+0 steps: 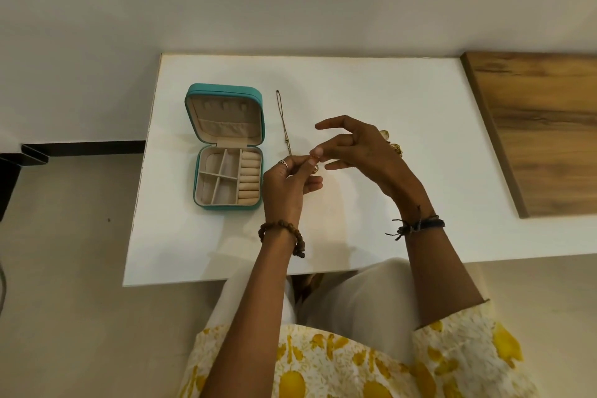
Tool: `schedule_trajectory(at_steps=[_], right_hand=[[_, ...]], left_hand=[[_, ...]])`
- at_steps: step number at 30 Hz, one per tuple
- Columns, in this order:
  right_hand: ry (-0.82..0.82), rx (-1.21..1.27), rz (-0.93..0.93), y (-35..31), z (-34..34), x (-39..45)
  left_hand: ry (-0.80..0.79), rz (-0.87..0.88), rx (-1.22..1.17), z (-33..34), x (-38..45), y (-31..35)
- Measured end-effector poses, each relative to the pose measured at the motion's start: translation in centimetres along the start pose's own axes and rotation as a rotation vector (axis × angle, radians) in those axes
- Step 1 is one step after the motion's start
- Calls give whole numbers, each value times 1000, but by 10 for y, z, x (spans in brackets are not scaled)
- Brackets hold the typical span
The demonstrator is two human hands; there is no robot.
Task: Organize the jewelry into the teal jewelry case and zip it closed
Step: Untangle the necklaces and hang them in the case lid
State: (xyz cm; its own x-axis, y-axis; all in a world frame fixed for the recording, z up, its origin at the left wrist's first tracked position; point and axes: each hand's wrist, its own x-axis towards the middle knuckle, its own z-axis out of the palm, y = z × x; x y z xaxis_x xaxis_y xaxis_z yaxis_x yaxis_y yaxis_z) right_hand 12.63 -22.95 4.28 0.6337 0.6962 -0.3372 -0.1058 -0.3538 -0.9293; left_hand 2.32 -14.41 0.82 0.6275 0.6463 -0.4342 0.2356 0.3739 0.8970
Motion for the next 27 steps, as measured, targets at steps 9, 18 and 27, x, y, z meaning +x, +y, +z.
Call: schedule_trajectory(at_steps=[9,18,27], right_hand=[[62,-211,-101,3,4,5],[398,163,-75,-6,0,36],[348,215,-24,-22,-5,91]], left_hand=[[16,21,85,0,1,-1],[56,-155,-155,3,-14,-3],[128,-204,-91,2,-10,-11]])
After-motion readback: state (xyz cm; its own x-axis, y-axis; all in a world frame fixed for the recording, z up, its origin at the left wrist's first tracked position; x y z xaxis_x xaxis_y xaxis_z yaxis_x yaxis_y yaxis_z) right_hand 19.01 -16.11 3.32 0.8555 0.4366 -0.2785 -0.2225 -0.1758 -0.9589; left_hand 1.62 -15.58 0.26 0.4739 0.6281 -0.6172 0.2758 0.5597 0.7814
